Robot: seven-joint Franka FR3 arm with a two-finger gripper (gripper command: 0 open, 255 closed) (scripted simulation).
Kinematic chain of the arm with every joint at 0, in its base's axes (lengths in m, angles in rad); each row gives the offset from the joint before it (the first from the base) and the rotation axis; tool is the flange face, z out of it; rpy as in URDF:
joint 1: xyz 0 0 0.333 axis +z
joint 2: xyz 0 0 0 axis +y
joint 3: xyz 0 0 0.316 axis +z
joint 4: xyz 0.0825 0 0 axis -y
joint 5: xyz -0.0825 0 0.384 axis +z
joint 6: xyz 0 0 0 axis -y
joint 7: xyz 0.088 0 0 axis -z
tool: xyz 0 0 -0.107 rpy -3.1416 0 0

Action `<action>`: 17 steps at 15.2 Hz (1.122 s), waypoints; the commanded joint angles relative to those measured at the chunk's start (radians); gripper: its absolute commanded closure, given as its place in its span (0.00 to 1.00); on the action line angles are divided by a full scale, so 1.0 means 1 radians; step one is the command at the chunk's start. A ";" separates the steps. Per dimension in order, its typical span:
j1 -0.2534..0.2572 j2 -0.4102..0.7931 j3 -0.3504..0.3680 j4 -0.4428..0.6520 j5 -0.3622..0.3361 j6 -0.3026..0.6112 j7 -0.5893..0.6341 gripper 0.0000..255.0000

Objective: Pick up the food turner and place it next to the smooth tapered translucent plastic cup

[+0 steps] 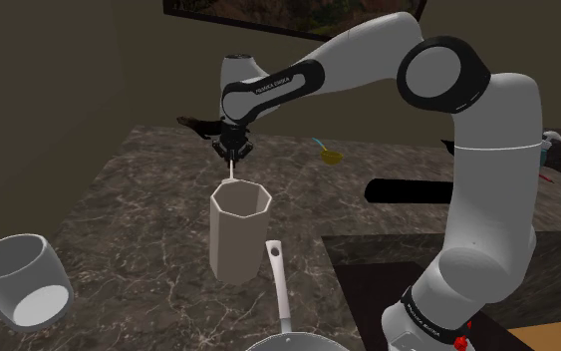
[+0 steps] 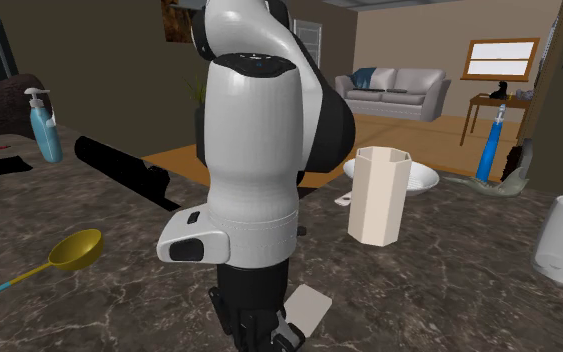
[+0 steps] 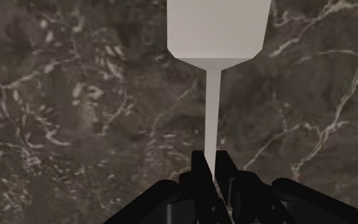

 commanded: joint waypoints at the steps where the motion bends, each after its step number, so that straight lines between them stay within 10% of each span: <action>1: 0.000 0.000 0.000 0.000 0.000 0.000 0.000 1.00; 17: -0.006 -0.066 0.014 0.081 0.029 -0.144 -0.024 1.00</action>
